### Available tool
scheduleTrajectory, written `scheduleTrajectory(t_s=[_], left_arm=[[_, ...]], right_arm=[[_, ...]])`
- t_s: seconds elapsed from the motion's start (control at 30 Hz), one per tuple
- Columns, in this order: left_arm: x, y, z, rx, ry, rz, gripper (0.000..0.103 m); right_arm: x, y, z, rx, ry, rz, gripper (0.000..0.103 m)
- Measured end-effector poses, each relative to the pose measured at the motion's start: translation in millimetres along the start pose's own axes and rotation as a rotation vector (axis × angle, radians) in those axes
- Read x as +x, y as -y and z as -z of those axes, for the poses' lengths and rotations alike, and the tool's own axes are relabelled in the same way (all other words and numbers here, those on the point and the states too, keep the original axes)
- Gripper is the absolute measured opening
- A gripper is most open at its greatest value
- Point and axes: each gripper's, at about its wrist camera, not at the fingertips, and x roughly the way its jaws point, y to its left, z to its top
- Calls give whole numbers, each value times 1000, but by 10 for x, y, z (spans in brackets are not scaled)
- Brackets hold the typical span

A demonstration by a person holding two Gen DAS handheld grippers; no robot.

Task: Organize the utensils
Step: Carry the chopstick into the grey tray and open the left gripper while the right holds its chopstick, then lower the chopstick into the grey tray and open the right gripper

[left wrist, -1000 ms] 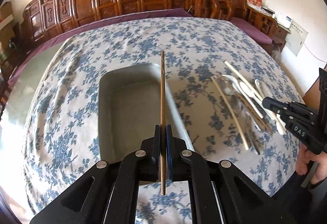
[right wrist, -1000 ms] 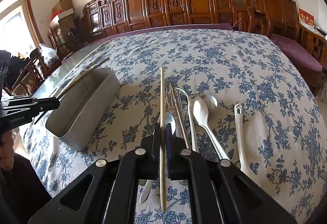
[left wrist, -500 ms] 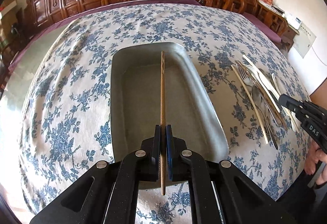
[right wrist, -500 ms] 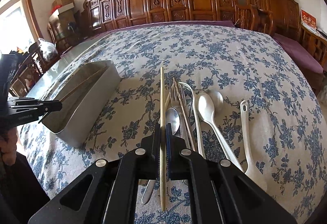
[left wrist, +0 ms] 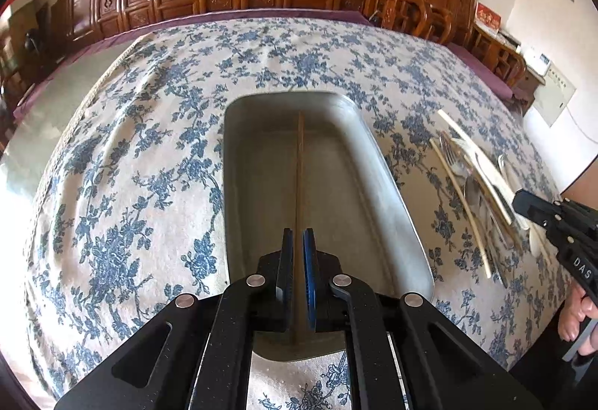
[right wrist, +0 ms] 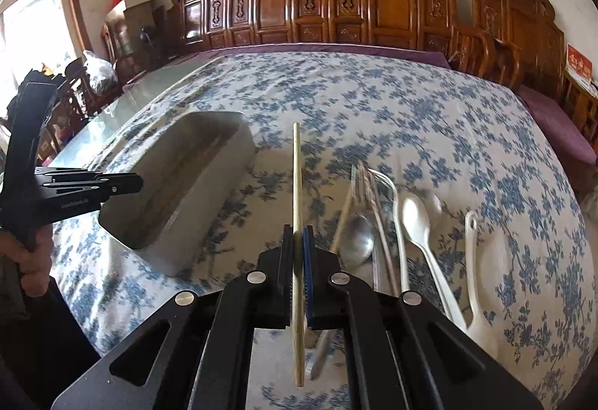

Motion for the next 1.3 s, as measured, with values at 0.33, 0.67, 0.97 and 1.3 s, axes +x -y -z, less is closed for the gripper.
scheduleTrajectory(t_s=[0.33,0.67,0.97,1.3], left_arm=[[-246,-284,-91,-28,80,-28,5],[-379,-587,-137,-80,120,-62,5],[-405,-674,-156,-106,127,-62,5],[-428,-601,-158,-93,133,-56,5]], right_arm=[[264,-558,-386,23,-16,-113,6],[770,-1057,-643,19,-98,-165,6],[1115,-1184,-593,29,-179,-139,6],[1068,-1158,-597,1,-146,-154,8]])
